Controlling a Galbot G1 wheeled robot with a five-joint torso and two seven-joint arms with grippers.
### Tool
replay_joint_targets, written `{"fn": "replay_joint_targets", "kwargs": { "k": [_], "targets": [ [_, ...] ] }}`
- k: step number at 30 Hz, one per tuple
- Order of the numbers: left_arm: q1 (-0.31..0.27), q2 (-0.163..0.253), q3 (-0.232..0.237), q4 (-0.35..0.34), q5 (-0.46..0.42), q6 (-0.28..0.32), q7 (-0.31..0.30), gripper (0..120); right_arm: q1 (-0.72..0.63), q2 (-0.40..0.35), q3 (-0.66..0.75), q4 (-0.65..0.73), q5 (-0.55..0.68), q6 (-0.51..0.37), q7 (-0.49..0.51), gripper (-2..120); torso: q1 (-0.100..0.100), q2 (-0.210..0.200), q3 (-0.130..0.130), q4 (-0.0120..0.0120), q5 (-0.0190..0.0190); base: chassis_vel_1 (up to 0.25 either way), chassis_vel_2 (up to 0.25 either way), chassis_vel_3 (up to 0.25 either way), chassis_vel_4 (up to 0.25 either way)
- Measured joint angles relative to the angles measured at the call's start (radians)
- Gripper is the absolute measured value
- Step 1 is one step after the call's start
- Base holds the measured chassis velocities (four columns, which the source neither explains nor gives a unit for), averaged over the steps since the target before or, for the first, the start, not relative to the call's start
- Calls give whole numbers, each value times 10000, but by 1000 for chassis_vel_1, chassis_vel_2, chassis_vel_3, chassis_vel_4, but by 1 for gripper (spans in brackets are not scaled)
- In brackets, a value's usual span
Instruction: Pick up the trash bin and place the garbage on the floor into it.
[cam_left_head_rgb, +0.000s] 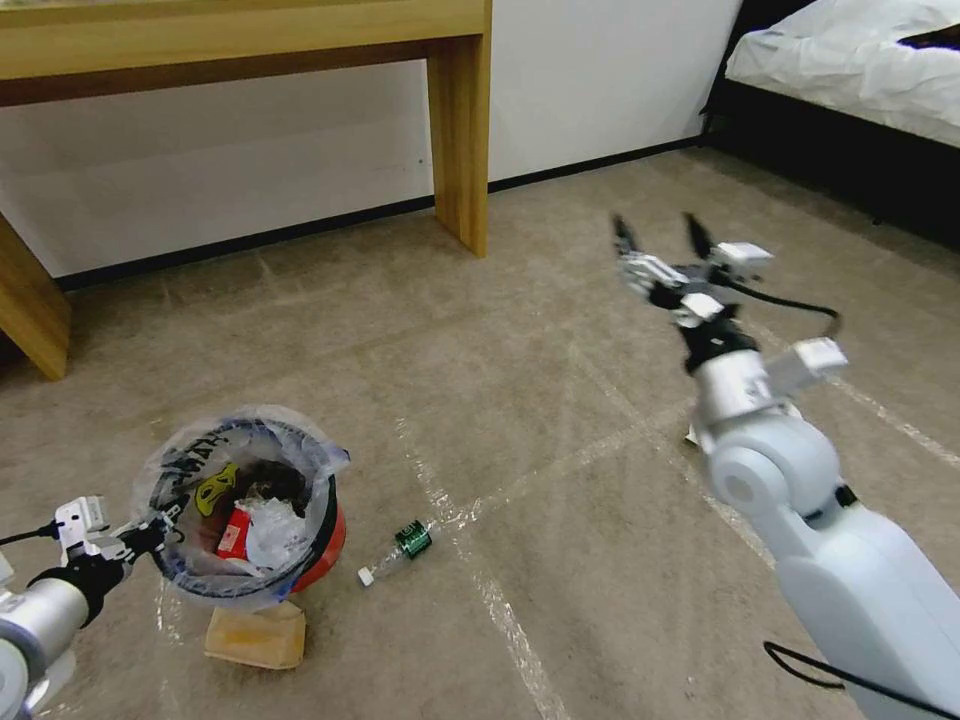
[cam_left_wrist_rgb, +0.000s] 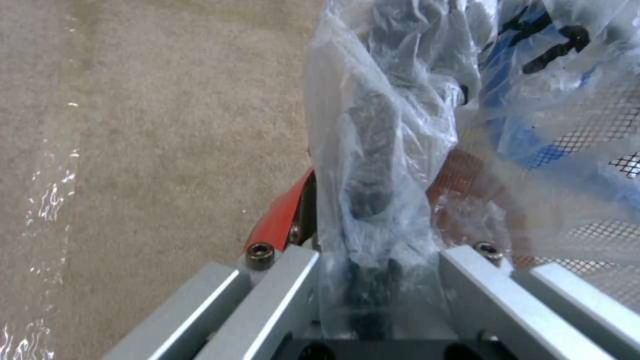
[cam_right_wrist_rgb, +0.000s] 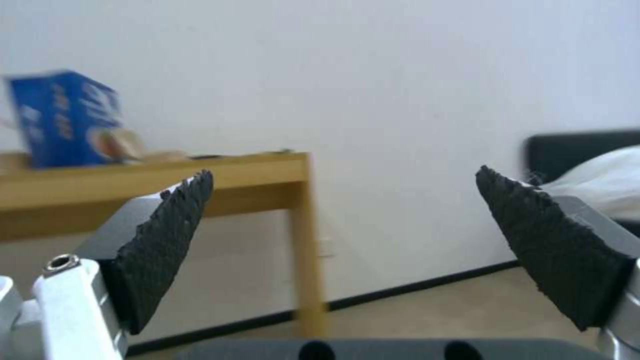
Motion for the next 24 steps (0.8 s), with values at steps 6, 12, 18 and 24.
{"fn": "replay_joint_targets", "kwargs": {
  "k": [6, 12, 18, 24],
  "targets": [
    [94, -684, -85, -138, 572, -140, 165, 1, -1774, 1207, 1384, -50, -1181, 806, -466, 100, -1, 1, -1, -2, 1, 0, 0, 0, 0],
    [24, -1353, -151, -145, 1217, -339, 337, 1, -2852, 2802, 1897, -238, -2452, 1479, -735, 100, -1, 1, -1, 0, -1, 0, 0, 0, 0],
    [2, -1639, -167, -117, 1504, -431, 439, 1, -3277, 3335, 1751, -179, -3128, 1411, -605, 100, -1, 1, 0, 2, -2, 0, 0, 0, 0],
    [-55, -1648, -199, -140, 1547, -439, 451, 1, -3504, 3538, 1639, 151, -3472, 1149, -421, 100, 0, 1, 0, 0, -3, 0, 0, 0, 0]
  ]
}}
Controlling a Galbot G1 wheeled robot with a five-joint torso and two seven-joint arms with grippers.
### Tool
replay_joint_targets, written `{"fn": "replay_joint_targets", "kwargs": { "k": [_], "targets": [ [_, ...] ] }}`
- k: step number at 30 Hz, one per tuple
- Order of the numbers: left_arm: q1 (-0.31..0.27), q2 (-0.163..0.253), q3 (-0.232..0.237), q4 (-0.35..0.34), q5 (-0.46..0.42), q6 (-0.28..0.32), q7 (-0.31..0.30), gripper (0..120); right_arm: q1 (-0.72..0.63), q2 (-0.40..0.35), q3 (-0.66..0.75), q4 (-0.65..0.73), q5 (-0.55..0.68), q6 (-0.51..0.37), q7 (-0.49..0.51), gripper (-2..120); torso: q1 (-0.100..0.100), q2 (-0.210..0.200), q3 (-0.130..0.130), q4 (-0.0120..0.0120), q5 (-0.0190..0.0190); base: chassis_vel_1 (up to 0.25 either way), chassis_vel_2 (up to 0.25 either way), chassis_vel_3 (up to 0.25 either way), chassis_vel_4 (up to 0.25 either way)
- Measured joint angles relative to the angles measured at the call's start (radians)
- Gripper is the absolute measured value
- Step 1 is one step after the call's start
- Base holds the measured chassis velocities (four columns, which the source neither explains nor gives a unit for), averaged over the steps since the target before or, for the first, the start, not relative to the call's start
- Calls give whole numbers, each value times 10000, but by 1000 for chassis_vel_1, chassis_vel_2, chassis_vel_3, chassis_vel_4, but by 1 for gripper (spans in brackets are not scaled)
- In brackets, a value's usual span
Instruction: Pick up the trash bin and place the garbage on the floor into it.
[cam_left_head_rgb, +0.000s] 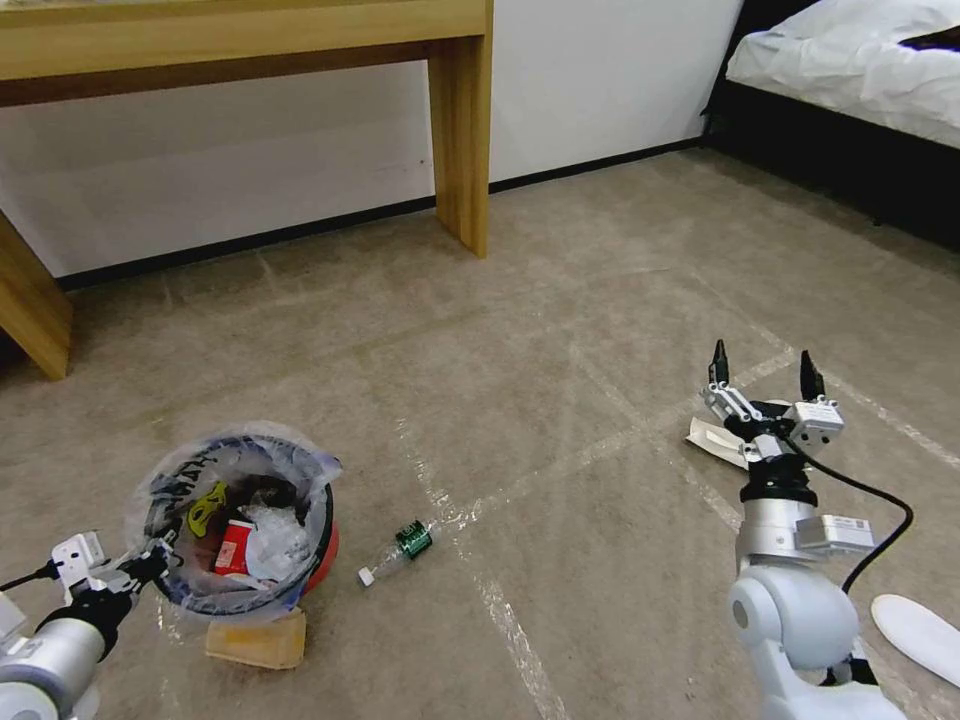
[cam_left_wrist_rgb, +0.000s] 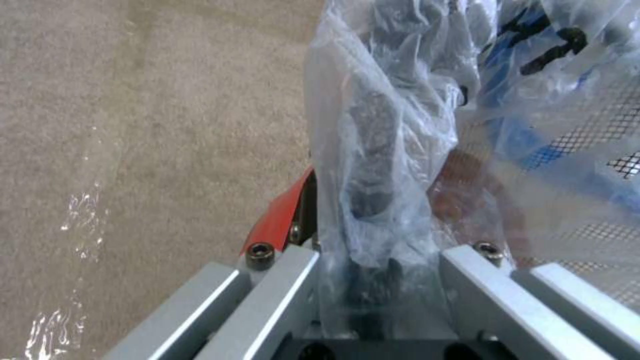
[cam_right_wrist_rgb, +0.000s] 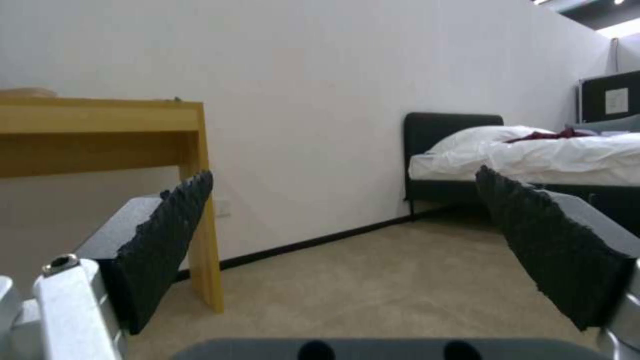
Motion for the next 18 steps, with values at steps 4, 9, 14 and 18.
{"fn": "replay_joint_targets", "kwargs": {
  "k": [4, 9, 14, 18],
  "targets": [
    [-3, 11, -21, 0, 0, -34, 1, 1, -117, 63, -11, 70, -74, -54, 35, 100, 0, 0, 0, -1, 1, 0, 0, 0, 0],
    [7, -28, -25, 12, 66, -80, 36, 1, -167, 117, -105, 96, -114, -83, 37, 100, 0, 0, 1, -1, 1, 0, 0, 0, 0],
    [36, -46, -11, 57, 187, -143, 76, 1, -192, 134, -187, 105, -105, -112, 46, 100, 0, -1, 1, 0, 1, 0, 0, 0, 0],
    [70, -44, -42, 60, 202, -159, 89, 1, -197, 109, -203, 107, -82, -117, 46, 100, 0, 0, 1, 0, 1, 36, 26, 42, 28]
  ]
}}
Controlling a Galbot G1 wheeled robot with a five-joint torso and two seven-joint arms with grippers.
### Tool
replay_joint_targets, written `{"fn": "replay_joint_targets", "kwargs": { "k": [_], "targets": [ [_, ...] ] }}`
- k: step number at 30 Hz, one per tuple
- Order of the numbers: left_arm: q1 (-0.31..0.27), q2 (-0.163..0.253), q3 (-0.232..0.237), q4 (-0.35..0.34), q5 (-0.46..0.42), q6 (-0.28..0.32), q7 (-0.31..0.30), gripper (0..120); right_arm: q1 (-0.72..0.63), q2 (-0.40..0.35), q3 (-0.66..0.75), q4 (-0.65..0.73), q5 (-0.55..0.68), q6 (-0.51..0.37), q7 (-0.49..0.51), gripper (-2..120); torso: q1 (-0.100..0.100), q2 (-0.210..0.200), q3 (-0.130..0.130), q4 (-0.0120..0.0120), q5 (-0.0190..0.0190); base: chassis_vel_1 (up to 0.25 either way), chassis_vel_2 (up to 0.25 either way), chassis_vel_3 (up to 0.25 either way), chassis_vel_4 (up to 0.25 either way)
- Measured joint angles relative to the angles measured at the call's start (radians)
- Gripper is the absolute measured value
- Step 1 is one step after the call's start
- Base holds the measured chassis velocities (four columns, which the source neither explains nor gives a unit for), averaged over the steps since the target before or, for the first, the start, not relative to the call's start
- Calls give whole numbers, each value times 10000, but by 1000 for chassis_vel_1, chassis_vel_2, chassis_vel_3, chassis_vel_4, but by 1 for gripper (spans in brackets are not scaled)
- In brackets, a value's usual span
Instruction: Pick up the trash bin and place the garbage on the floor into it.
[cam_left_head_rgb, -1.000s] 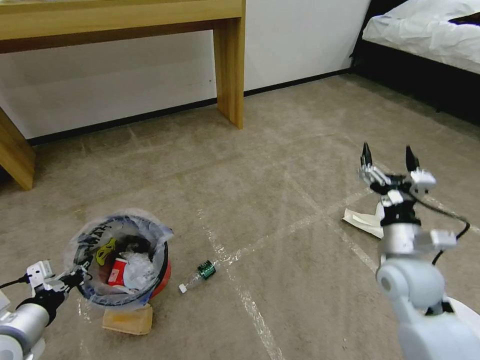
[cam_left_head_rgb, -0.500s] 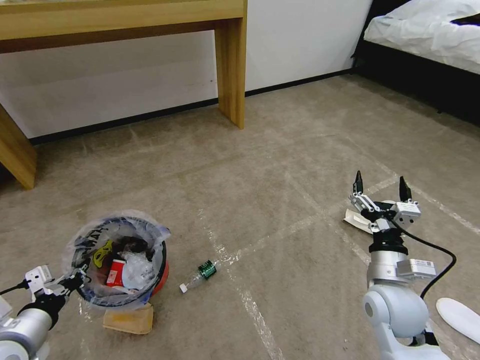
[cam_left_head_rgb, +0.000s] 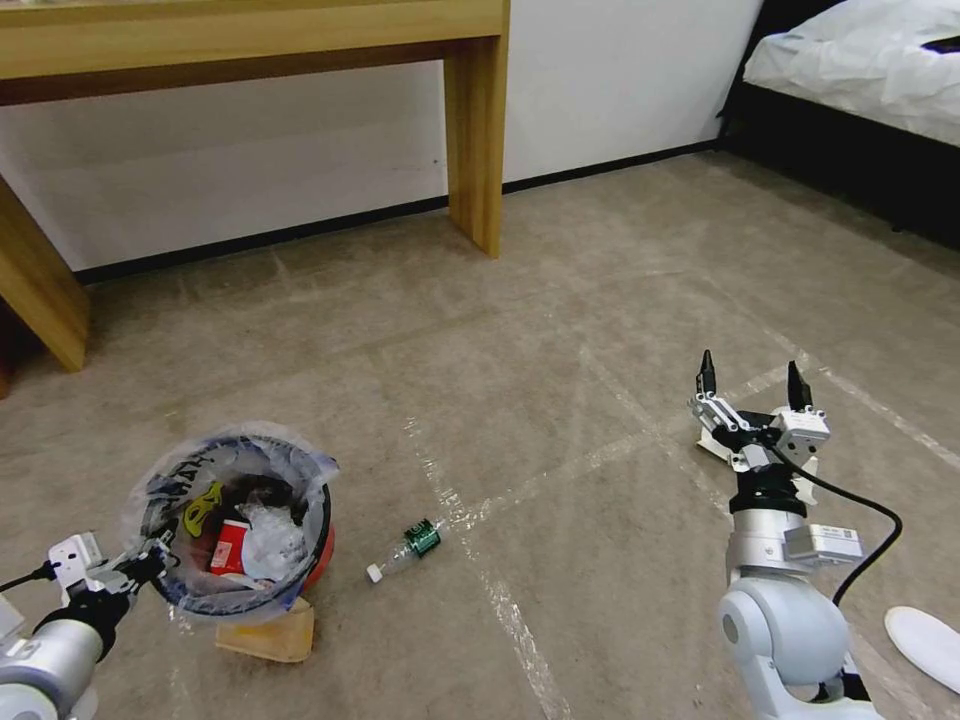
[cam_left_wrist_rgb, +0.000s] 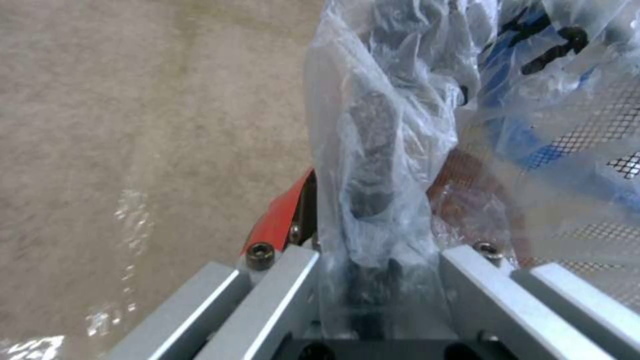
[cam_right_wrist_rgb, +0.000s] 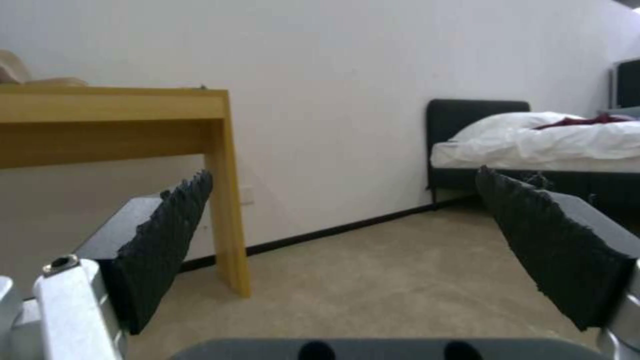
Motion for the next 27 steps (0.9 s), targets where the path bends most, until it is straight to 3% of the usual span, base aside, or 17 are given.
{"fn": "replay_joint_targets", "kwargs": {
  "k": [27],
  "targets": [
    [72, -332, -138, -87, 156, -90, 34, 1, 184, -177, -293, -289, 42, 99, -73, 100, 0, 0, 1, 0, 0, 46, 54, 49, 45]
  ]
}}
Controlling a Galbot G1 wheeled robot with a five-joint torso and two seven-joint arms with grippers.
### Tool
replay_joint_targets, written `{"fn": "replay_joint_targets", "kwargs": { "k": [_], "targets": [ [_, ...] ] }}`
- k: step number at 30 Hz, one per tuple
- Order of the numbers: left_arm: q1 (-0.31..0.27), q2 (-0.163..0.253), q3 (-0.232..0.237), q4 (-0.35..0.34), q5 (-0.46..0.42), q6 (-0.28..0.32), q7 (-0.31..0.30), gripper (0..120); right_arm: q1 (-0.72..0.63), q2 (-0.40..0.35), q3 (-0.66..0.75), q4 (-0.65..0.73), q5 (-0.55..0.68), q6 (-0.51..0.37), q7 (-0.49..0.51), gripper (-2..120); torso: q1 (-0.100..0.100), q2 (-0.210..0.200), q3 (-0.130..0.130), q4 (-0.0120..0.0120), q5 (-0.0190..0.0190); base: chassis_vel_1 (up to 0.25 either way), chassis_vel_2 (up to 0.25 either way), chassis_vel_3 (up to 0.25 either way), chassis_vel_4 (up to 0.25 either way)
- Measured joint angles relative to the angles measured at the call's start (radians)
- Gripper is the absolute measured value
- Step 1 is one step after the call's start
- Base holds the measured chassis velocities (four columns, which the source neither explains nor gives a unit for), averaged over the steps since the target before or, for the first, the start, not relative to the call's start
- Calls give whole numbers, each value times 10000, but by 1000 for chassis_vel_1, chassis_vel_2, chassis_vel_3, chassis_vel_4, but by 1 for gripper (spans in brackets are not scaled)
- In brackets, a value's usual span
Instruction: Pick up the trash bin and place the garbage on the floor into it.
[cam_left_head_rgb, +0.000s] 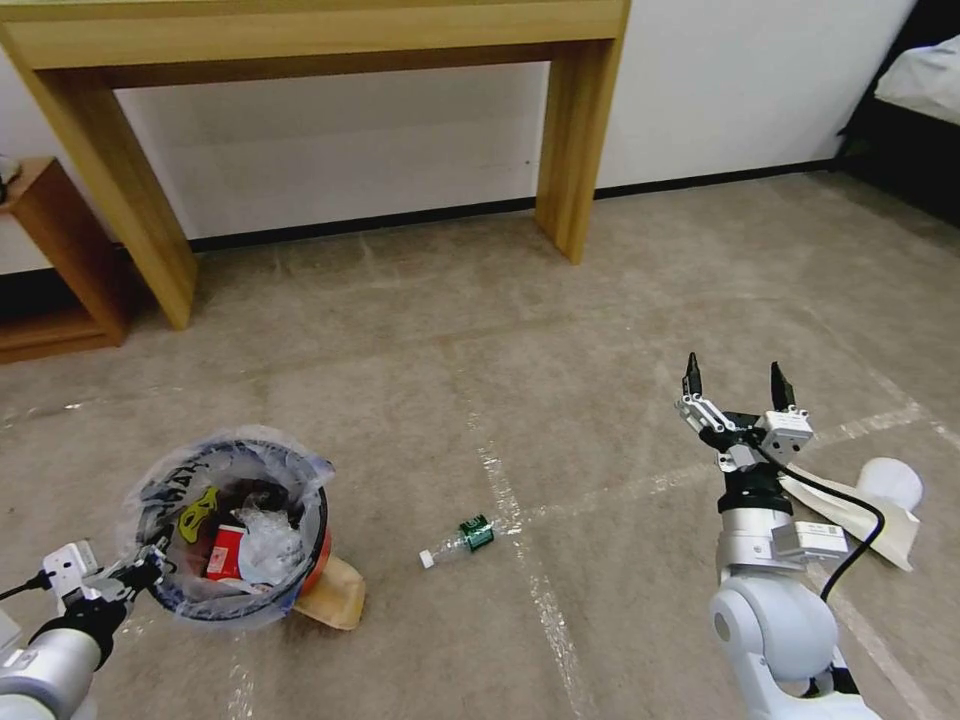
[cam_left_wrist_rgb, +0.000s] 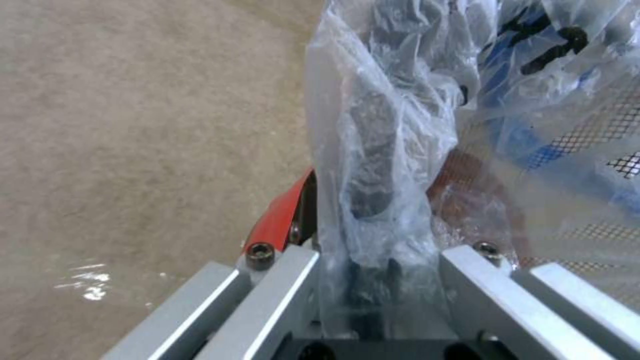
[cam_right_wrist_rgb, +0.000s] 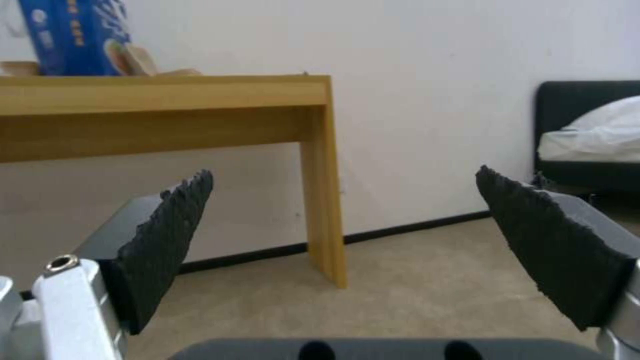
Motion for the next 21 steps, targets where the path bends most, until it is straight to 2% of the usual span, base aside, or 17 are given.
{"fn": "replay_joint_targets", "kwargs": {
  "k": [21],
  "targets": [
    [109, -180, -95, 14, 158, -106, 45, 1, 51, -64, -256, -246, -22, 267, -171, 100, 0, -1, 0, 0, 0, 8, 12, 13, 12]
  ]
}}
